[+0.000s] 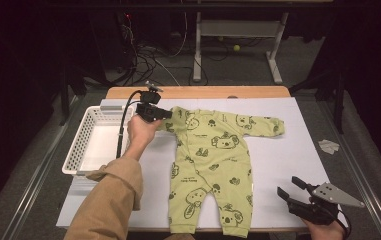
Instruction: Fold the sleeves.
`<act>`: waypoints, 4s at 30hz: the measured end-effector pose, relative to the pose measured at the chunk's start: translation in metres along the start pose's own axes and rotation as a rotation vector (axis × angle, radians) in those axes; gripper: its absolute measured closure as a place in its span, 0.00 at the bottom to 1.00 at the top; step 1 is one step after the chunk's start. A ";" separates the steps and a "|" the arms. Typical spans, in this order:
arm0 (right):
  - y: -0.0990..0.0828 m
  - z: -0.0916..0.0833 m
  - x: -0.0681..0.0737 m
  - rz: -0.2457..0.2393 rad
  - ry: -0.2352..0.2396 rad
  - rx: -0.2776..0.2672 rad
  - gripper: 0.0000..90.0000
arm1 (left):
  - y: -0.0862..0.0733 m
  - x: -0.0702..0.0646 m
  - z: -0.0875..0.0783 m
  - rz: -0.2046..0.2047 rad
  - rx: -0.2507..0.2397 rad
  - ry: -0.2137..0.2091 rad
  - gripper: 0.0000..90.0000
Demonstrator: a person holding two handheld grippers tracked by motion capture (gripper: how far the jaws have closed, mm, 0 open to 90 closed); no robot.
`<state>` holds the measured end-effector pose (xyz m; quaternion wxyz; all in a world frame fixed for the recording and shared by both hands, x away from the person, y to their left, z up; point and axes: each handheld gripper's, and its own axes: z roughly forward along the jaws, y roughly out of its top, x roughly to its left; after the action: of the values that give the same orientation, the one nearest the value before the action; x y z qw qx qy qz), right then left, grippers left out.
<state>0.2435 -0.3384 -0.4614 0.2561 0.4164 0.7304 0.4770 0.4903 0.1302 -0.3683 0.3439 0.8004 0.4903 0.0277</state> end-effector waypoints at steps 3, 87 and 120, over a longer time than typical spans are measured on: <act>0.000 0.000 0.000 0.000 0.002 0.001 0.38 | 0.001 -0.006 0.003 0.017 0.000 -0.014 0.93; -0.001 -0.002 0.001 -0.014 0.025 -0.005 0.38 | -0.037 -0.042 0.065 0.079 0.133 -0.140 0.89; -0.001 0.000 0.000 -0.010 0.024 -0.002 0.38 | -0.003 -0.099 0.079 0.213 0.093 -0.164 0.83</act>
<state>0.2427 -0.3383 -0.4617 0.2501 0.4069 0.7351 0.4813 0.4673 0.0100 -0.4012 0.3403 0.8626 0.3736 -0.0243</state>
